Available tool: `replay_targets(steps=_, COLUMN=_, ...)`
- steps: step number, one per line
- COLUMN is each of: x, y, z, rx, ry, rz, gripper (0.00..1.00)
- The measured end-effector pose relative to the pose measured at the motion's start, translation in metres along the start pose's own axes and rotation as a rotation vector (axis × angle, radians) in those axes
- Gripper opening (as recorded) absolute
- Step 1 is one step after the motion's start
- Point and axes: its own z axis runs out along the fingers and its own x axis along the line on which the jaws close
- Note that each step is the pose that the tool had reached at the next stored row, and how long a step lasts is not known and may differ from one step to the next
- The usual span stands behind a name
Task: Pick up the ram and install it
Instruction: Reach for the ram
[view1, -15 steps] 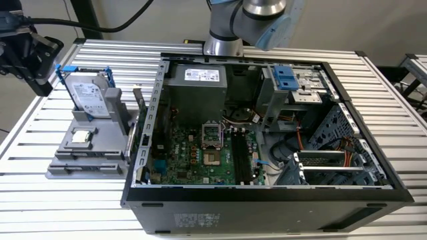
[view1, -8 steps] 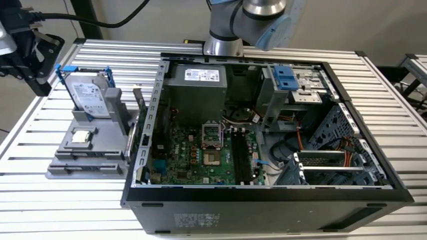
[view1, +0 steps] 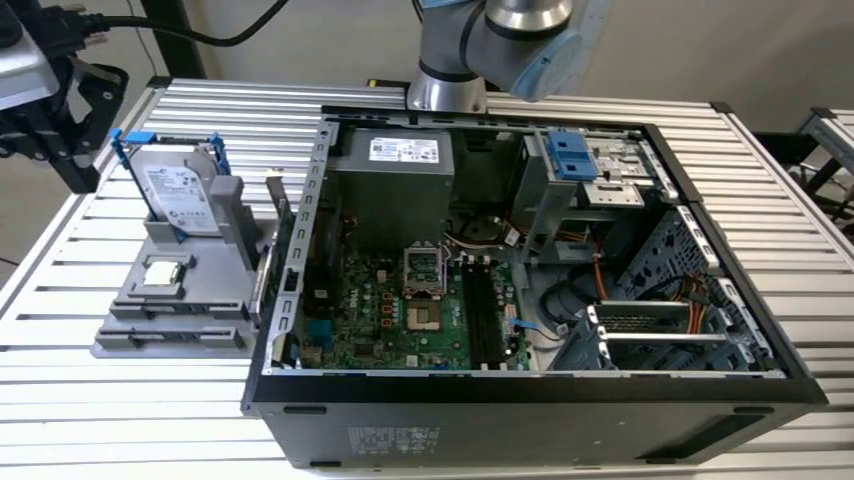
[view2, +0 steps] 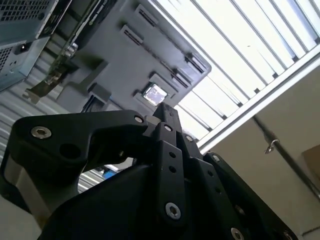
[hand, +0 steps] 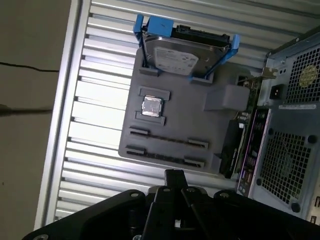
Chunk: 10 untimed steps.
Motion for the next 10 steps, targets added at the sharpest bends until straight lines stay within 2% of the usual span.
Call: replay_targets(steps=10, x=0.0001, y=0.0001, z=0.0, rx=0.0067, ry=0.0091, rz=-0.182, gripper=0.0)
